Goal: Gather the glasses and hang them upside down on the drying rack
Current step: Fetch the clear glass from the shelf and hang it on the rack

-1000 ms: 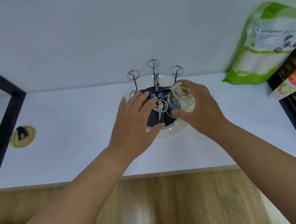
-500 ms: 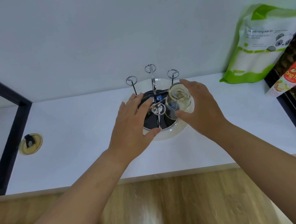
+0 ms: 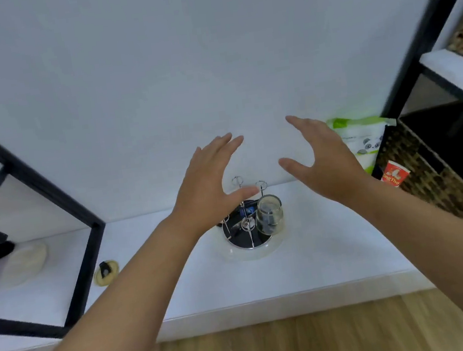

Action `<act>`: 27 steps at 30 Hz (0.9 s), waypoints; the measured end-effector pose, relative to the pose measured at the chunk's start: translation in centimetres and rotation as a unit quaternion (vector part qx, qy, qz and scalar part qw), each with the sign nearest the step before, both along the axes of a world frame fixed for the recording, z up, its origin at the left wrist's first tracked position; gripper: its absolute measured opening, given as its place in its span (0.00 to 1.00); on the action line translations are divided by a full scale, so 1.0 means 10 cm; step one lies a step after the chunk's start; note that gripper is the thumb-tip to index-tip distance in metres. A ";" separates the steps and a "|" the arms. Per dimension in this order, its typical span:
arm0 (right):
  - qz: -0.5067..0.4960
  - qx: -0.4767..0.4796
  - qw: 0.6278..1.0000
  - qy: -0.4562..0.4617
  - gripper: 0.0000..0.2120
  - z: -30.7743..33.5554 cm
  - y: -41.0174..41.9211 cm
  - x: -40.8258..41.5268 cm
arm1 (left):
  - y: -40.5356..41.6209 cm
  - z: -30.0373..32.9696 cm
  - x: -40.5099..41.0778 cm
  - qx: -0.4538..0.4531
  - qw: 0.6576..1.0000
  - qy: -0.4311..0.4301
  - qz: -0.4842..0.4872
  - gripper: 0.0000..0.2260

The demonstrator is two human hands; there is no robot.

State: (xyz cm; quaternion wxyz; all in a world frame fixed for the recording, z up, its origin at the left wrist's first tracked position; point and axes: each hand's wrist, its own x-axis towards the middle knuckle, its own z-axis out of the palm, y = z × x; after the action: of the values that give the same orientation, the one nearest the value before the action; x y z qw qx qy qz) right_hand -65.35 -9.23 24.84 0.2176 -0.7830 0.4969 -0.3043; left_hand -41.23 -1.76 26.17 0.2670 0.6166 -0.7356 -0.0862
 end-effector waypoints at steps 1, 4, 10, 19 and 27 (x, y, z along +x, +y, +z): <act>-0.001 -0.008 1.000 0.002 0.36 0.21 0.03 -0.06 | 0.02 0.22 -0.05 -0.006 1.000 -0.008 -0.002 0.40; 0.008 -0.040 0.999 0.004 0.36 0.81 0.16 -0.21 | 0.11 0.85 -0.20 -0.014 1.000 -0.005 -0.010 0.36; 0.002 -0.086 0.996 0.035 0.35 1.99 0.68 -0.62 | 0.38 2.02 -0.54 -0.049 0.998 0.024 -0.028 0.28; -0.072 -0.152 0.979 0.117 0.34 3.01 1.63 -1.23 | 0.83 2.95 -1.09 -0.095 0.990 -0.002 -0.108 0.26; -0.173 -0.124 0.967 0.142 0.34 3.11 2.54 -1.96 | 1.20 3.01 -1.79 -0.088 0.975 0.001 -0.204 0.28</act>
State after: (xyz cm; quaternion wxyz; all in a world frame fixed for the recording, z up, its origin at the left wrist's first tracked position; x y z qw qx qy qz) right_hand -84.99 16.16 55.94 -0.0099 -0.7411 0.6093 -0.2818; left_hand -59.09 10.24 56.29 0.2981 0.4271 -0.8504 -0.0747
